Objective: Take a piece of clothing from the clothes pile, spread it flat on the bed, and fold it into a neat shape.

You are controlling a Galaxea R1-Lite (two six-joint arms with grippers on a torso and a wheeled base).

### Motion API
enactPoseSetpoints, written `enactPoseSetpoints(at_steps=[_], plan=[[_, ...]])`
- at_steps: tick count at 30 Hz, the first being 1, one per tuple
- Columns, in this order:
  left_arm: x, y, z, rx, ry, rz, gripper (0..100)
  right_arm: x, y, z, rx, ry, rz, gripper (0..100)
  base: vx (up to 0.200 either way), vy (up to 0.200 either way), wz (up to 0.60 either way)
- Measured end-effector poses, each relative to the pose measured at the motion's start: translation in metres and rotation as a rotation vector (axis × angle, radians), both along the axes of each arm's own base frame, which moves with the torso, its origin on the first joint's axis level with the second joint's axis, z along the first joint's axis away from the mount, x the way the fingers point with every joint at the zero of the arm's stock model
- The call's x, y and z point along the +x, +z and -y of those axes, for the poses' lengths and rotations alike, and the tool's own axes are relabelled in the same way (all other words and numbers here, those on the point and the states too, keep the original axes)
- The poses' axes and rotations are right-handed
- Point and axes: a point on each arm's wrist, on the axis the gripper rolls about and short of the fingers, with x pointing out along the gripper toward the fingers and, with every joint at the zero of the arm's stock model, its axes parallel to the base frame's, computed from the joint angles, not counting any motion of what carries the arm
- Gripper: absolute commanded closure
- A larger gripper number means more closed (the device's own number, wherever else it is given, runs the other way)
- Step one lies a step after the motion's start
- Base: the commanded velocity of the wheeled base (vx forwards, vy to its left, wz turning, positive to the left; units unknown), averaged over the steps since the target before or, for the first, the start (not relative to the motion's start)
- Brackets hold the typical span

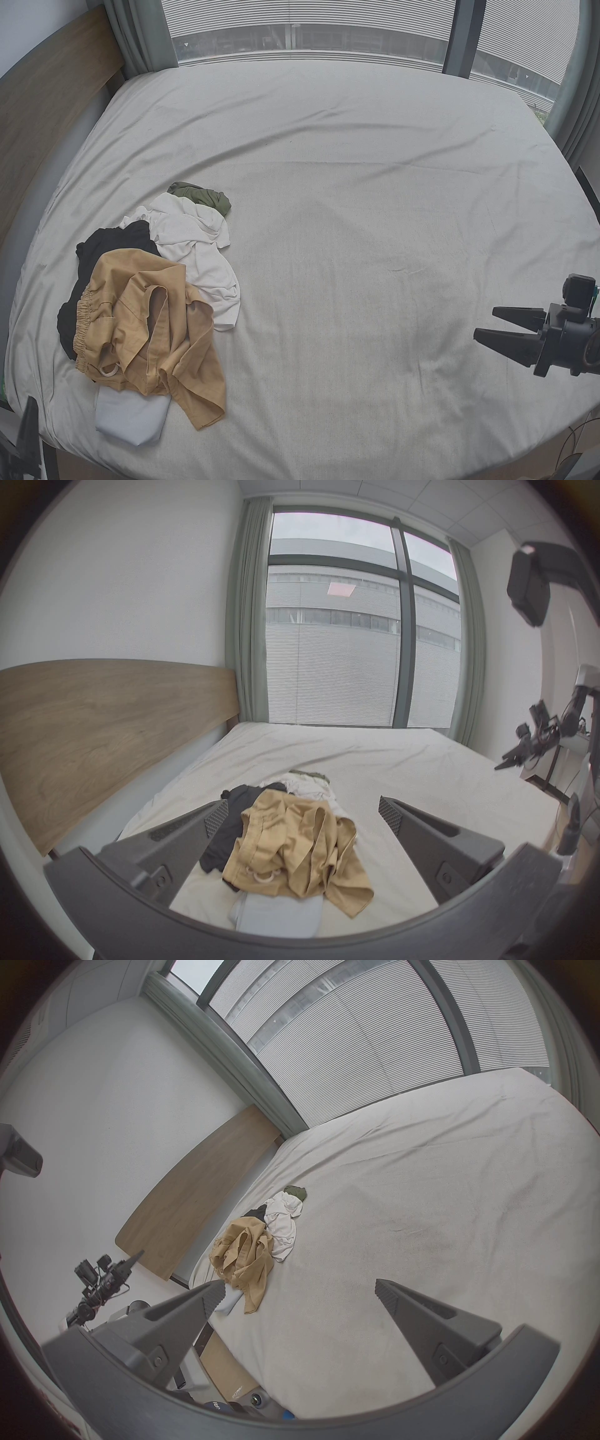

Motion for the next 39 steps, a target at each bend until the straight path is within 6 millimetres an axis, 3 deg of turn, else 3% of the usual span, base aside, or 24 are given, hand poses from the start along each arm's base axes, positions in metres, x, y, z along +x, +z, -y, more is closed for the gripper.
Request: enactPoseSetpoints(at_steps=[8, 16, 24, 39], plan=[[0.026, 0.049, 0.001, -0.062, -0.064, 0.031, 0, 0.021, -0.003, -0.026, -0.006, 0.068, -0.004, 0, 0.000, 0.000, 0.00], [0.042, 0.076, 0.002, -0.182, -0.108, 0.018, 0, 0.056, -0.011, -0.062, 0.000, 0.122, 0.008, 0, 0.000, 0.000, 0.00], [0.055, 0.078, 0.004, -0.218, -0.135, -0.033, 0, 0.088, -0.019, -0.105, 0.006, 0.179, -0.018, 0, 0.000, 0.000, 0.00], [0.064, 0.060, 0.005, -0.222, -0.125, -0.127, 0, 0.123, -0.068, -0.177, -0.017, 0.283, -0.095, 0, 0.000, 0.000, 0.00]])
